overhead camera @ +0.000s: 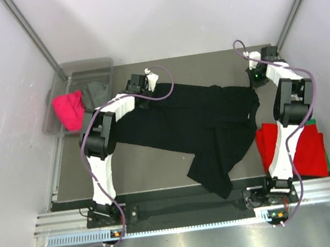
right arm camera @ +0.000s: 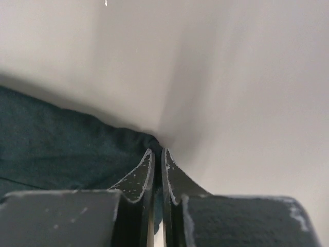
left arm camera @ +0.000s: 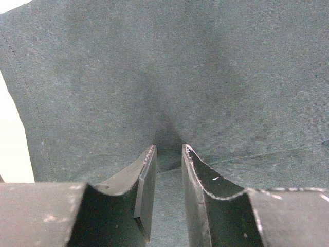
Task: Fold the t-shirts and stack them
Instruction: Fold the tshirt
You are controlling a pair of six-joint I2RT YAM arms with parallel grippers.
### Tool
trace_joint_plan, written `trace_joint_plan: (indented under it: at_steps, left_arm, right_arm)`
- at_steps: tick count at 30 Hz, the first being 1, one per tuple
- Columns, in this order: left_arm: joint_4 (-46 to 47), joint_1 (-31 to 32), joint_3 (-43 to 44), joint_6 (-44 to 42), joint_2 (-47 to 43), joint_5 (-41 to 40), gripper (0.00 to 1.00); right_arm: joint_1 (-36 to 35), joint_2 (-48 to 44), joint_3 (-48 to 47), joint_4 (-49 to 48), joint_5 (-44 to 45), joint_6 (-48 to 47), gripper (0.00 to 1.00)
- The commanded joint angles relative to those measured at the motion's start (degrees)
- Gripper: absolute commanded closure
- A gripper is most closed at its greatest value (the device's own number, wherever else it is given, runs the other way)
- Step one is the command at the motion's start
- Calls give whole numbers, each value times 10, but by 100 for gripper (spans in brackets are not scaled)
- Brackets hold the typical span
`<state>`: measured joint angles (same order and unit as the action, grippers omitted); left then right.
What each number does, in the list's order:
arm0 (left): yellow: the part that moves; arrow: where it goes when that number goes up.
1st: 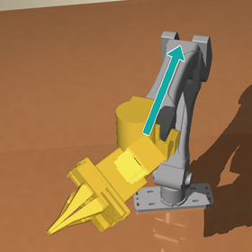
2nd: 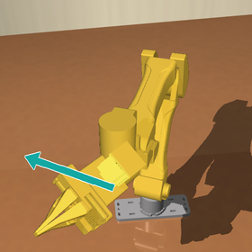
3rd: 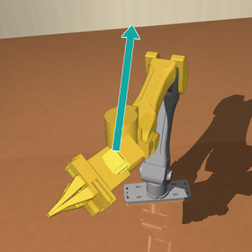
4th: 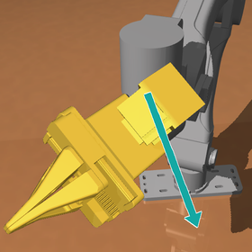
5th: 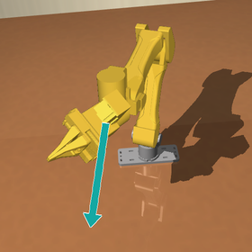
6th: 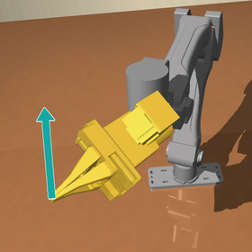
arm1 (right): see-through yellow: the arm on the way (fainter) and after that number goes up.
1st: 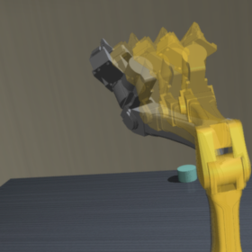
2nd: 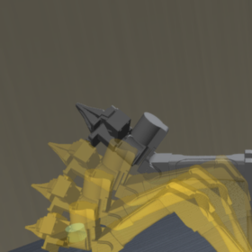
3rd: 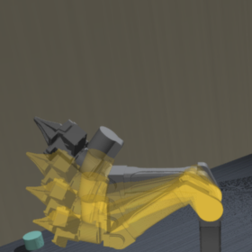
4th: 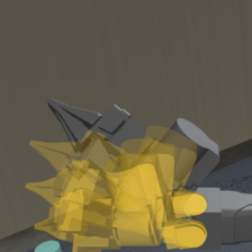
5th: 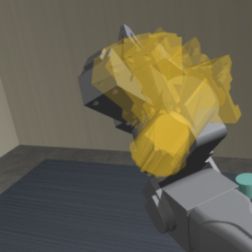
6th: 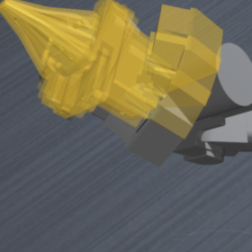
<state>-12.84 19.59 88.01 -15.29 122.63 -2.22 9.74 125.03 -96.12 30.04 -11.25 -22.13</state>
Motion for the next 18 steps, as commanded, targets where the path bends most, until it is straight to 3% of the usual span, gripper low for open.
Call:
trace_joint_plan:
  at_steps: [1,3,6,11,15,16,17,18]
  left_arm:
    - [8,-3,-8,6,-24,-3,68]
    - [23,-2,-12,6,-24,-18,68]
    - [26,-2,-1,7,-15,-49,68]
    - [32,-3,16,10,-1,-73,68]
    - [16,-6,118,-7,43,-102,66]
    - [10,-9,149,-9,57,-110,63]
    - [-11,-15,223,-9,93,-130,53]
    - [-25,-18,270,-8,116,-135,52]
  right_arm:
    - [11,32,-41,20,-18,-1,100]
    - [10,32,-49,2,4,4,100]
    - [10,65,-132,5,46,2,100]
    - [7,180,-346,43,80,6,100]
    - [-13,221,-393,7,109,-22,100]
    - [-16,221,-382,-16,128,-27,100]
    - [-22,220,-371,-31,136,-33,100]
    - [-23,220,-371,-31,136,-34,100]
